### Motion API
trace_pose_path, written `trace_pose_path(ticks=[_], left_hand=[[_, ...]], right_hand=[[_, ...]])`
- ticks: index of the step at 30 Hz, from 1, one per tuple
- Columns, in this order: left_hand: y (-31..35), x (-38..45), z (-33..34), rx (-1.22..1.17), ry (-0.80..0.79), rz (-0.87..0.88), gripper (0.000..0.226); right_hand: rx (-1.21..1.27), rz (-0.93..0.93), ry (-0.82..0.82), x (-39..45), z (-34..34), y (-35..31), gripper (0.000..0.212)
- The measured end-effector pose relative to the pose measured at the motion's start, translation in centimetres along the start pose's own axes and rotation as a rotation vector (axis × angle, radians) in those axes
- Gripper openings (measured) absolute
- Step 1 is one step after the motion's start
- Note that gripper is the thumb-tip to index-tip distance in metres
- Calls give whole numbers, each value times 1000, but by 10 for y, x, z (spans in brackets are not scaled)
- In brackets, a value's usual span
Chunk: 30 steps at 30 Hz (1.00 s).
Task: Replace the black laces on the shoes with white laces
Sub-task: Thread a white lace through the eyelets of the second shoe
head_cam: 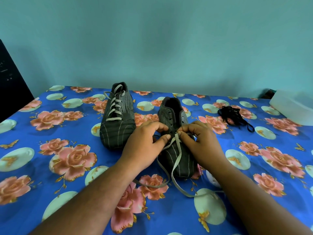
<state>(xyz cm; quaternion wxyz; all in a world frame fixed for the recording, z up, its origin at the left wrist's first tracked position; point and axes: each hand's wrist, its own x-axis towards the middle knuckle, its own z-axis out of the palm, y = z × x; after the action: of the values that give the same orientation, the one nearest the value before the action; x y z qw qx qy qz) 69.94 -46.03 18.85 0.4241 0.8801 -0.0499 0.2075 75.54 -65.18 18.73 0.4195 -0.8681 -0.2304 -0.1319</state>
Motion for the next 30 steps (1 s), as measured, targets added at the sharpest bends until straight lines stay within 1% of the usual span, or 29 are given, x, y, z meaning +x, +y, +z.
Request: trace_pose_path(ticks=[3,6,10,13,16,19,22,24,26,30], left_hand=[[-1,1,0,-11,20,13,23],[1,1,1,-7,45,30,21],[2,-1,0,-34,81,71,14],[3,-2,-4,-76,61,67,4],[2,-2,-10,-125,-10,23,2],[6,-1,-16,-232,-43,-76,6],[13,-2,-21,-408,-62,-215,7],[15,-2,-23,-464,-55,-249,8],[14,-1,-25,-370,-8,-205,9],[6,0,-32,-77,76,-53,7]], right_hand=[[54,21,-6,1,3,1,12],[150,35,-49,3,5,0,7],[191,13,-91,3,3,0,20],[148,-44,-105,2,-1,-2,12],[90,-101,-117,2,-7,-1,8],[-16,-196,-98,3,-16,3,21],[71,-193,-101,4,-20,10,20],[89,-176,-125,5,-21,17,23],[71,-156,-152,5,-22,21,24],[60,-144,-177,6,-24,23,26]])
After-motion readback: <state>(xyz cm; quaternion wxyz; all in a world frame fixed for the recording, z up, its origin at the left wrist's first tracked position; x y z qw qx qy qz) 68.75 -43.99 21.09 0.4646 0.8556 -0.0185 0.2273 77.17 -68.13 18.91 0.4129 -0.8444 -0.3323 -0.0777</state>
